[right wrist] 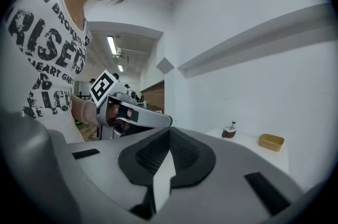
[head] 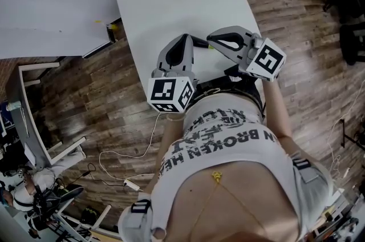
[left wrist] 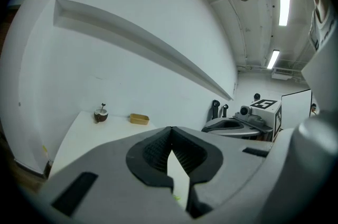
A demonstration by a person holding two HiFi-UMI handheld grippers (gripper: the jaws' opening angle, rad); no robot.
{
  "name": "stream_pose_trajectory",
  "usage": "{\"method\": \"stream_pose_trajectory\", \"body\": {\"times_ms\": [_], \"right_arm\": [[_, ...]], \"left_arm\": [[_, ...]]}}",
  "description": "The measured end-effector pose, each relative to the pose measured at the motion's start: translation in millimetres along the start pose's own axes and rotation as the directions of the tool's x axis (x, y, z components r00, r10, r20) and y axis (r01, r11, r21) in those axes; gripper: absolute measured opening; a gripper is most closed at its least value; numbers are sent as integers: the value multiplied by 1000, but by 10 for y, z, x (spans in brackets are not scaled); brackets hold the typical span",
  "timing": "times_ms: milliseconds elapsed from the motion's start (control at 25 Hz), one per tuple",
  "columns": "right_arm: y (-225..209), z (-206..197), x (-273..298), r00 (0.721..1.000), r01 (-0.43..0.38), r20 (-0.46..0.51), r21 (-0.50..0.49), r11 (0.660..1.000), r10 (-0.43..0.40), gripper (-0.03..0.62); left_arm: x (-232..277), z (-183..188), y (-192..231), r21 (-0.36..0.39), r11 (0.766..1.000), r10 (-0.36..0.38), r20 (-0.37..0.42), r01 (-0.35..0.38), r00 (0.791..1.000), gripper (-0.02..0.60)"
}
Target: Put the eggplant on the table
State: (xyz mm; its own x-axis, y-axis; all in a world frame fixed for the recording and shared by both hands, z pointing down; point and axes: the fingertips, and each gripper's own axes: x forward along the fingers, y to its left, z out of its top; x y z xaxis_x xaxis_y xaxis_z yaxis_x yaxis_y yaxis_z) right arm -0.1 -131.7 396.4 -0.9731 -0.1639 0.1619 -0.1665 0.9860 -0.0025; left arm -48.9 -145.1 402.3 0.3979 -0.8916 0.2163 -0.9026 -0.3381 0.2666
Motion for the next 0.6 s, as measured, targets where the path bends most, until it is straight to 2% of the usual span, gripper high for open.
{"method": "stream_pose_trajectory", "body": {"times_ms": [400,600], "right_arm": [[13,414,-99,991,-4,133,19,1000,2,8],[19,478,-139,989,-9,151,24,1000,5,8]], "left_arm": [[-62,276,-169,37,999,-42,56,40,998,6],[-85,312,-221,44,998,-52,58,50,997,6]]}}
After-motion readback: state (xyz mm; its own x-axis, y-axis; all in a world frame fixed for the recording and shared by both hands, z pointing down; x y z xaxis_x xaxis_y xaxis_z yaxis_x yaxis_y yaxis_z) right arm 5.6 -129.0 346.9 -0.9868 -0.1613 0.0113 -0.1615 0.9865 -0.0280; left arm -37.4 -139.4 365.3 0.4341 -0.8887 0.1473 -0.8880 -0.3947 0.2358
